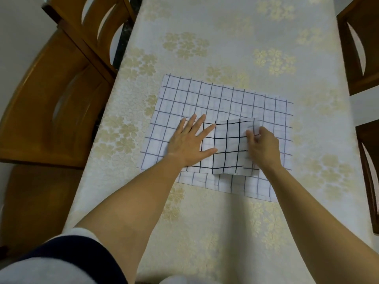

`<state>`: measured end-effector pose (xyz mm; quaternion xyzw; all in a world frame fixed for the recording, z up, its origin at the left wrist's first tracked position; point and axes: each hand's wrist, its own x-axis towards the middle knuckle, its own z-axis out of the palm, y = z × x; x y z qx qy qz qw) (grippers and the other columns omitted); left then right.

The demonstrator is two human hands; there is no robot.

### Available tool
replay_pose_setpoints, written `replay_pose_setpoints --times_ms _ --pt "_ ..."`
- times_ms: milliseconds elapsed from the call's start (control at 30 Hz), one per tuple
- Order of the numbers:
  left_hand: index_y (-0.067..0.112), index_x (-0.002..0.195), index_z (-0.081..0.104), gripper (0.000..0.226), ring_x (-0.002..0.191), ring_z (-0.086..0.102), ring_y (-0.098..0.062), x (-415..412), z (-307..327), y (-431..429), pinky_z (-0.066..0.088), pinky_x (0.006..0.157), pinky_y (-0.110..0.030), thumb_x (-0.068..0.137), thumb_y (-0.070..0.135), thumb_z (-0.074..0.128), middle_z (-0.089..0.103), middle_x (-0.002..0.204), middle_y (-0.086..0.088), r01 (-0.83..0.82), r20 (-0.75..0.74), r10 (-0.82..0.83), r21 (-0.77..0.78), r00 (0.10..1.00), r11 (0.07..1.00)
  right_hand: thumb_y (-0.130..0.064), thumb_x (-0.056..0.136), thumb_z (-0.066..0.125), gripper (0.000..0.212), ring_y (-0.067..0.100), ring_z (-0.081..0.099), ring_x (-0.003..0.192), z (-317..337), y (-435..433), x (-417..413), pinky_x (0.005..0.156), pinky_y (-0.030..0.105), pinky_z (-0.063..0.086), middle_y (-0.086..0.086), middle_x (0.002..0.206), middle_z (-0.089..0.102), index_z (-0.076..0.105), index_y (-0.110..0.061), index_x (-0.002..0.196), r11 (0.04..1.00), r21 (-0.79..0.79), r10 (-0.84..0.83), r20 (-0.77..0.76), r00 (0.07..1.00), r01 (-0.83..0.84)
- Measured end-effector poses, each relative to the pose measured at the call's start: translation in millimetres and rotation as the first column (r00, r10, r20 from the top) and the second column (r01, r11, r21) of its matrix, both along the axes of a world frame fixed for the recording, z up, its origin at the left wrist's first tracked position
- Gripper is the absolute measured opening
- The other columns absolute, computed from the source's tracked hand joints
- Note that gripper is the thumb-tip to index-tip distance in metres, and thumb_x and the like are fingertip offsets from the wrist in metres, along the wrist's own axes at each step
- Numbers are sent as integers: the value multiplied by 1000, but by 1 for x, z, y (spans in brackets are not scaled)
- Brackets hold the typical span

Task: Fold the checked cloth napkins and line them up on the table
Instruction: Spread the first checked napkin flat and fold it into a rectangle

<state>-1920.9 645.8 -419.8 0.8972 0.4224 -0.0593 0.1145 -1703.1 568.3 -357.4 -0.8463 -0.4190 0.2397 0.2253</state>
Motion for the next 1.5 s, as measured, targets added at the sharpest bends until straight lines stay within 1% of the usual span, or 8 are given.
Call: replay_pose_setpoints --times_ms 200,333,467,567,733,833,1133,1500 --pt "37 160 -15 87 155 -19 -24 2 -2 -1 -7 125 -51 90 84 6 -18 169 0 -2 8 2 10 1000 1000 -54 94 60 47 20 55 70 -5 -12 1 68 33 47 6 78 59 54 -9 87 996 -30 -85 -142 986 82" --pt "39 158 -19 96 154 -23 -28 1 -2 0 -8 125 -53 82 93 8 -22 168 -1 5 -12 -5 1 1000 1000 -32 96 62 36 7 49 49 -9 -22 2 57 30 38 2 61 50 48 -13 69 994 -56 -107 -196 975 97" --pt "39 158 -20 103 153 -25 -30 1 -1 -1 -8 124 -54 78 97 7 -24 167 -1 11 -30 -10 10 1000 1000 -28 100 57 25 23 55 72 -18 -28 7 61 31 41 5 76 60 58 -10 84 988 -95 -121 4 993 121" --pt "36 158 -20 106 153 -25 -29 2 -3 -1 -8 124 -53 77 98 7 -24 167 -1 5 -21 -4 12 1000 1000 -33 99 58 41 34 54 115 -20 -26 -3 97 47 45 15 126 60 53 -10 132 984 6 -169 352 920 178" --pt "22 161 -16 101 154 -24 -27 3 -4 -2 -7 125 -50 86 84 9 -24 167 -1 -3 -53 6 47 999 999 -30 108 40 55 28 20 153 -28 4 -73 126 45 12 10 164 29 28 -9 157 875 54 443 317 839 -482" --pt "18 161 -13 86 153 -26 -27 5 -6 -4 -9 125 -49 97 58 29 -25 167 -1 -10 -54 15 81 998 997 -50 107 20 65 16 -5 156 -47 19 -81 127 42 1 -1 170 3 7 -18 162 832 -85 555 149 818 -549" --pt "22 160 -18 119 152 -28 -25 5 -1 -3 -9 125 -50 75 99 14 -25 167 1 -31 -30 31 16 999 999 -62 99 -6 70 17 -28 150 -61 10 -18 124 46 -13 -10 164 -27 -19 -28 158 863 -308 489 304 818 -402" --pt "13 161 -12 94 155 -22 -18 3 -4 -5 -6 127 -46 94 78 1 -19 169 -3 -66 36 64 55 997 996 -40 107 14 65 35 -21 152 -38 19 -18 124 51 -10 13 167 -19 -9 -9 160 875 -412 427 411 805 -254"
